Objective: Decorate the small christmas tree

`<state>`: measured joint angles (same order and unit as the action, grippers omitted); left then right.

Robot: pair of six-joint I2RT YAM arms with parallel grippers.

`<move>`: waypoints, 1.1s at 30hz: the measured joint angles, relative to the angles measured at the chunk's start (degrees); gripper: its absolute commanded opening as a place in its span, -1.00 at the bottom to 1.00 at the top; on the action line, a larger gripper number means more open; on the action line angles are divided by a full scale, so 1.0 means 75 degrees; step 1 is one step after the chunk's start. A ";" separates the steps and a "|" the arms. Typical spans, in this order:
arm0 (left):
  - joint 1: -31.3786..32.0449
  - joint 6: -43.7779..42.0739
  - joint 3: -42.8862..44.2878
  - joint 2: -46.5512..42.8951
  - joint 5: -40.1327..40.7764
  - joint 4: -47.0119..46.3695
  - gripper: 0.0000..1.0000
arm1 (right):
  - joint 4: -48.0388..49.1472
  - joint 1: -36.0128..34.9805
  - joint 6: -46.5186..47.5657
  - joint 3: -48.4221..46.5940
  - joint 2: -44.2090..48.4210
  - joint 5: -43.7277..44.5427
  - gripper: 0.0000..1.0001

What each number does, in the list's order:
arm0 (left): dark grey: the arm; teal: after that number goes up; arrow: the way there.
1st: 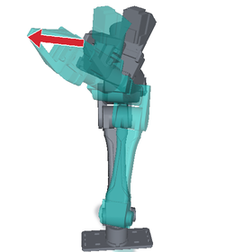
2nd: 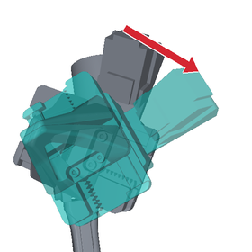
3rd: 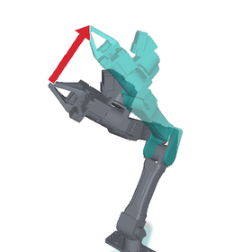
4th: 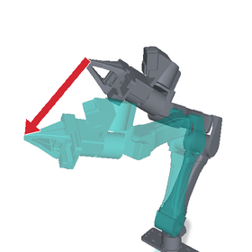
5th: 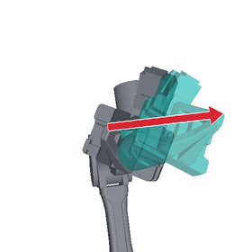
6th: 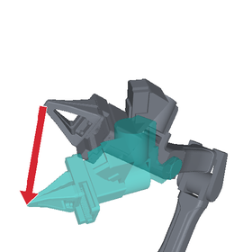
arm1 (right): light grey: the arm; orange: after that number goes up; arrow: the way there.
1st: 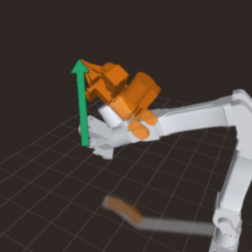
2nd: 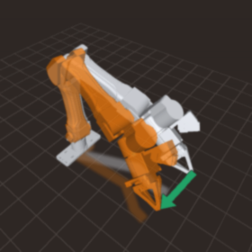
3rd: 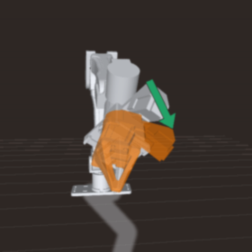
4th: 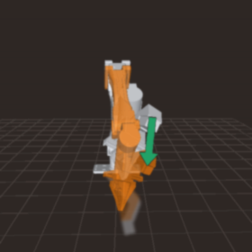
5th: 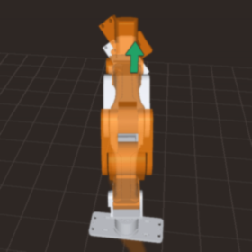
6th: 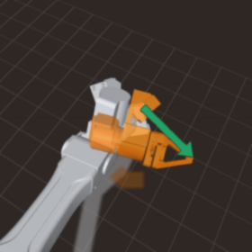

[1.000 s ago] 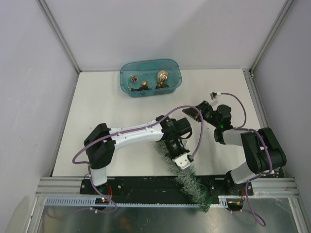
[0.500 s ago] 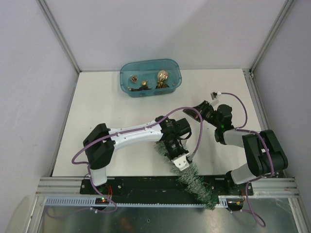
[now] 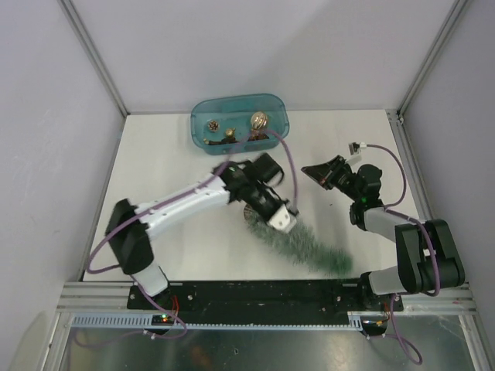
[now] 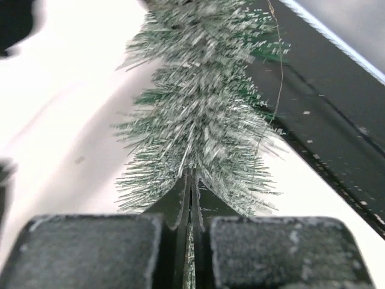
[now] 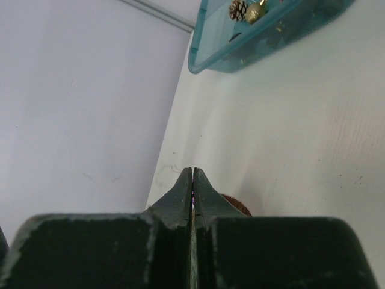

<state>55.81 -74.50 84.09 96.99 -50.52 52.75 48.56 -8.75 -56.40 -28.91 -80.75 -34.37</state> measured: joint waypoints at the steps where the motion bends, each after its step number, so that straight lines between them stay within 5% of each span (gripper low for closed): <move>1: -0.0286 0.0332 0.0003 -0.0271 -0.0079 -0.0216 -0.99 | -0.0009 0.0035 -0.0009 0.0000 0.0067 0.0000 -1.00; 5: -0.1282 0.1504 -0.0326 -0.1478 -0.0306 -0.1189 -1.00 | -0.0111 0.0093 -0.0020 -0.0006 0.0312 0.0003 -1.00; 16: -0.2687 0.4992 -0.3981 -0.4062 -0.0463 -0.4797 -1.00 | -0.1373 -0.0402 0.0303 -0.0017 0.1431 0.0259 -1.00; 33: -0.3010 0.5100 -0.5668 -0.6143 -0.0303 -0.5811 -1.00 | -0.5219 -0.0574 0.1973 -0.0023 0.4310 0.1058 -1.00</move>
<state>33.23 -36.25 41.58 50.92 -52.80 9.17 9.41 -13.06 -41.60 -29.08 -48.42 -26.44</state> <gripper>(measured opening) 0.006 0.010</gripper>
